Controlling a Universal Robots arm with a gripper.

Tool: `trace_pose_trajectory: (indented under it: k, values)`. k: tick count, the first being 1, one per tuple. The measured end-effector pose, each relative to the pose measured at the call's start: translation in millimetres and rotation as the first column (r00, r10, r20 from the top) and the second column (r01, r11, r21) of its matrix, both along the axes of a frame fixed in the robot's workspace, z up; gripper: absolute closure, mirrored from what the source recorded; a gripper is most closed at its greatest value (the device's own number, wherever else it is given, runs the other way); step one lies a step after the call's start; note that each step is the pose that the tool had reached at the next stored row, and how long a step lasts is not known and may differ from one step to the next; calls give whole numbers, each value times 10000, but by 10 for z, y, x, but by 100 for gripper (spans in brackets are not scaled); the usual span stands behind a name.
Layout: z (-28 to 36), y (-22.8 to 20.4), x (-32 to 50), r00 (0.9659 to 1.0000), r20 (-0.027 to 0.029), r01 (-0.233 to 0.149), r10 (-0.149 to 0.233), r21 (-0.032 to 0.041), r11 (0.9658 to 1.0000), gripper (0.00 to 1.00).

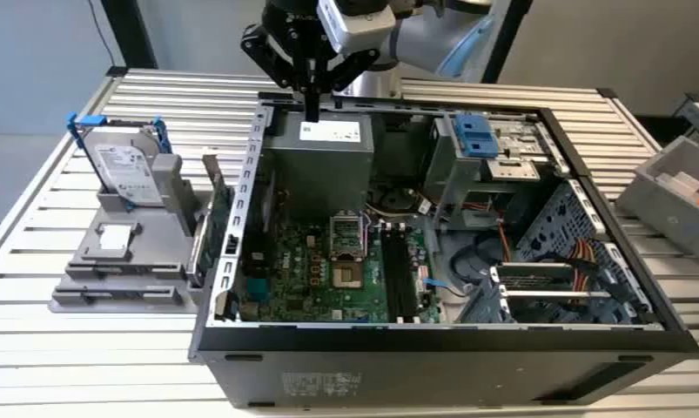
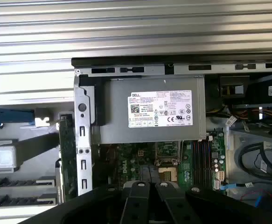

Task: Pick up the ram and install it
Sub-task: 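Reach for the ram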

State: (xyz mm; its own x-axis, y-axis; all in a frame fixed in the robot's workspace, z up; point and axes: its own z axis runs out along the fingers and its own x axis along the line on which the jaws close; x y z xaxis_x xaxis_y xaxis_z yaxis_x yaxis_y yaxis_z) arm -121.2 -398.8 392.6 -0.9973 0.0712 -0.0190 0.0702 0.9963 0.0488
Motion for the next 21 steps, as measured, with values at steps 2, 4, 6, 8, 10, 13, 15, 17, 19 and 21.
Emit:
trace_pose_trajectory:
  k: [2, 4, 6, 8, 10, 13, 15, 17, 19, 21]
  values:
    - [0, 0, 0, 10000, 0, 0, 0, 0, 10000, 100]
    - [0, 0, 0, 10000, 0, 0, 0, 0, 10000, 100]
    - [0, 0, 0, 10000, 0, 0, 0, 0, 10000, 100]
    - [2, 0, 0, 10000, -1, 0, 0, 0, 10000, 100]
    - [5, 0, 0, 10000, -1, 0, 0, 0, 10000, 100]
    - [5, 0, 0, 10000, -1, 0, 0, 0, 10000, 100]
    - [5, 0, 0, 10000, -2, 0, 0, 0, 10000, 100]
    - [6, 0, -14, 10000, -3, 3, -3, -2, 10000, 100]
    - [6, 0, -29, 10000, -2, 1, -1, -1, 10000, 100]
    - [6, 0, -50, 10000, -2, 1, -1, -1, 10000, 100]
